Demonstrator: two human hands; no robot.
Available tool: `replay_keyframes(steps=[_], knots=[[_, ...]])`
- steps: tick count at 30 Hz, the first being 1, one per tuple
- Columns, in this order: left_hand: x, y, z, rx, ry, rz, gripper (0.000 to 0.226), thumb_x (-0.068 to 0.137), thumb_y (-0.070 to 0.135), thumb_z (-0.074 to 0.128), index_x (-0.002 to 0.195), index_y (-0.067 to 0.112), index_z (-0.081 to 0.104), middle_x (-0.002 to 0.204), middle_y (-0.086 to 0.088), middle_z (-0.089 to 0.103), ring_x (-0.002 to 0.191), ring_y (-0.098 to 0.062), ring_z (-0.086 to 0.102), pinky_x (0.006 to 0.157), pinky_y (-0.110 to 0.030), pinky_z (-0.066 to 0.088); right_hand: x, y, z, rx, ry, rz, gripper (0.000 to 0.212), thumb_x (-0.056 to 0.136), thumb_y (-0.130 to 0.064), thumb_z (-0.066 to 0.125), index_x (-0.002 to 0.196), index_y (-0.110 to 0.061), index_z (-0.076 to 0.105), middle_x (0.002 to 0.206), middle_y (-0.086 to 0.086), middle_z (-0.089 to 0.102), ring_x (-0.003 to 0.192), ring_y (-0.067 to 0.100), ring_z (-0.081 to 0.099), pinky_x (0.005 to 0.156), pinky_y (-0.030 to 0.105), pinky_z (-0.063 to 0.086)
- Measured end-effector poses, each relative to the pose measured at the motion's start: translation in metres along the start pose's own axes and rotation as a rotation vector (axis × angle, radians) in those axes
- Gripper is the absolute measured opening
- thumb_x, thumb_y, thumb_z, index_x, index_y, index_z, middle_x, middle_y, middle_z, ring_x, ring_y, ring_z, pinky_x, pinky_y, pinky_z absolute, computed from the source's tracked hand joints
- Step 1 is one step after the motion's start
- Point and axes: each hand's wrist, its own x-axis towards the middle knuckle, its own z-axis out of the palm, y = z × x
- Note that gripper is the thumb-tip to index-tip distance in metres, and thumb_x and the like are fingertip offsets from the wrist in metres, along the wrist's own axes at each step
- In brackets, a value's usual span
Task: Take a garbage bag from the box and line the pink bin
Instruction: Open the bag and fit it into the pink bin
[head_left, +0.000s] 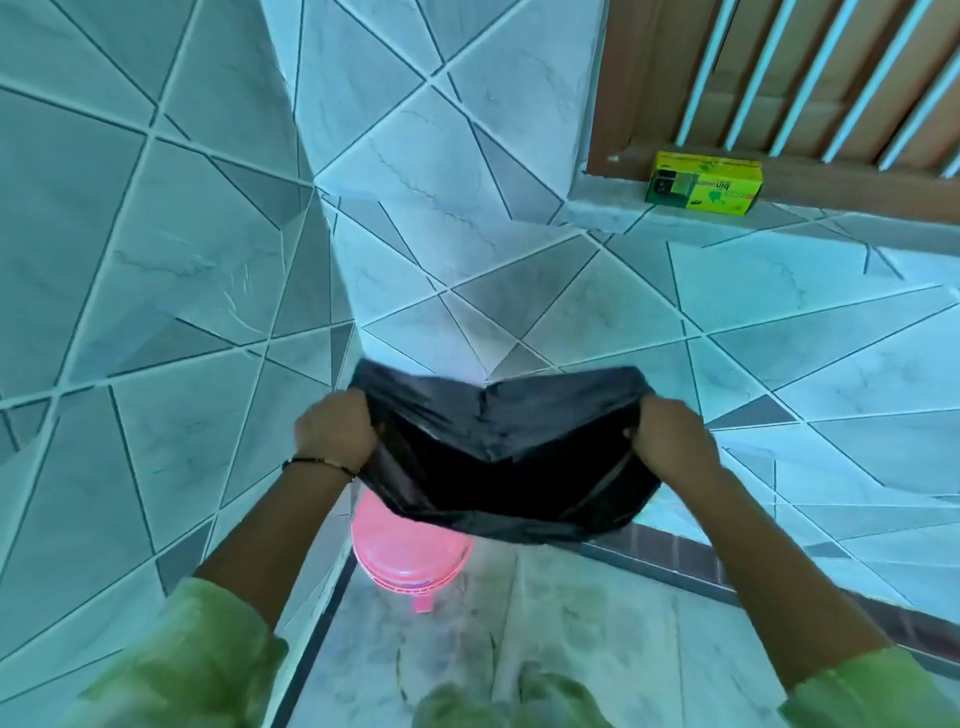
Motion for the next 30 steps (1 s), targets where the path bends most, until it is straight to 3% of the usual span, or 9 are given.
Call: replay_keyframes(steps=[3, 4, 5, 7, 9, 13, 18, 22, 30], knots=[[-0.002, 0.010, -0.026, -0.310, 0.379, -0.013, 0.026, 0.086, 0.018, 0.053, 0.101, -0.003, 0.059, 0.107, -0.026, 0.060, 0.092, -0.047, 0.060, 0.075, -0.046, 0.049, -0.005, -0.014, -0.035, 0.214, 0.369, -0.040, 0.014, 0.088, -0.010, 0.049, 0.091, 0.000, 0.057, 0.093, 0.025, 0.061, 0.084, 0.044, 0.059, 0.066, 0.040, 0.042], [-0.007, 0.009, -0.023, -0.324, 0.357, -0.031, 0.027, 0.088, 0.017, 0.051, 0.104, -0.004, 0.058, 0.108, -0.028, 0.060, 0.093, -0.047, 0.060, 0.076, -0.047, 0.048, -0.005, -0.010, -0.031, 0.182, 0.388, -0.009, 0.016, 0.087, -0.006, 0.047, 0.095, 0.001, 0.059, 0.096, 0.024, 0.061, 0.085, 0.043, 0.060, 0.069, 0.042, 0.044], [-0.010, 0.002, -0.006, -0.231, 0.178, -0.058, 0.030, 0.091, 0.018, 0.047, 0.109, -0.004, 0.057, 0.112, -0.028, 0.061, 0.099, -0.045, 0.060, 0.082, -0.047, 0.047, -0.007, -0.003, -0.018, 0.046, 0.247, 0.008, 0.023, 0.088, -0.004, 0.044, 0.103, 0.000, 0.060, 0.104, 0.021, 0.062, 0.093, 0.041, 0.061, 0.076, 0.043, 0.047], [-0.019, -0.021, 0.029, -0.046, -0.401, -0.095, 0.038, 0.098, 0.021, 0.035, 0.125, 0.000, 0.051, 0.126, -0.023, 0.058, 0.116, -0.036, 0.055, 0.100, -0.043, 0.042, -0.011, 0.017, 0.018, -0.190, -0.217, 0.012, 0.036, 0.089, -0.011, 0.038, 0.118, -0.010, 0.058, 0.123, 0.014, 0.060, 0.112, 0.033, 0.058, 0.091, 0.041, 0.048], [-0.020, -0.048, 0.058, -0.011, -0.699, -0.146, 0.045, 0.098, 0.032, 0.034, 0.128, 0.005, 0.051, 0.128, -0.020, 0.058, 0.119, -0.031, 0.055, 0.102, -0.039, 0.041, -0.003, 0.040, 0.046, -0.193, -0.372, 0.033, 0.040, 0.085, -0.018, 0.038, 0.121, -0.017, 0.058, 0.127, 0.010, 0.059, 0.115, 0.029, 0.056, 0.094, 0.042, 0.048], [-0.018, -0.052, 0.056, 0.114, -0.406, 0.025, 0.047, 0.082, 0.045, 0.057, 0.122, 0.021, 0.057, 0.119, -0.011, 0.065, 0.108, -0.030, 0.061, 0.090, -0.035, 0.050, -0.004, 0.042, 0.044, -0.135, -0.302, -0.024, 0.036, 0.086, -0.020, 0.047, 0.120, -0.013, 0.056, 0.123, 0.013, 0.060, 0.111, 0.030, 0.058, 0.088, 0.036, 0.047], [-0.031, -0.034, 0.037, 0.117, -0.193, 0.099, 0.052, 0.083, 0.044, 0.059, 0.125, 0.016, 0.048, 0.119, -0.014, 0.062, 0.108, -0.034, 0.058, 0.085, -0.037, 0.048, -0.003, 0.029, 0.030, -0.078, -0.166, -0.098, 0.025, 0.086, -0.020, 0.047, 0.109, -0.014, 0.054, 0.106, 0.015, 0.063, 0.095, 0.034, 0.060, 0.074, 0.034, 0.045], [-0.046, -0.047, 0.046, 0.231, -0.196, 0.102, 0.054, 0.086, 0.028, 0.050, 0.136, 0.022, 0.032, 0.116, -0.012, 0.060, 0.104, -0.034, 0.061, 0.081, -0.038, 0.049, -0.013, 0.037, 0.033, -0.186, -0.168, -0.116, 0.026, 0.088, -0.019, 0.044, 0.112, -0.015, 0.051, 0.109, 0.014, 0.062, 0.100, 0.035, 0.059, 0.075, 0.035, 0.043], [-0.077, -0.057, 0.064, 0.306, -0.261, 0.045, 0.045, 0.087, 0.025, 0.050, 0.129, 0.016, 0.037, 0.115, -0.011, 0.057, 0.102, -0.032, 0.061, 0.081, -0.038, 0.050, -0.021, 0.037, 0.045, -0.343, -0.250, -0.193, 0.027, 0.086, -0.012, 0.046, 0.113, -0.013, 0.048, 0.107, 0.011, 0.061, 0.100, 0.032, 0.059, 0.071, 0.033, 0.041]])
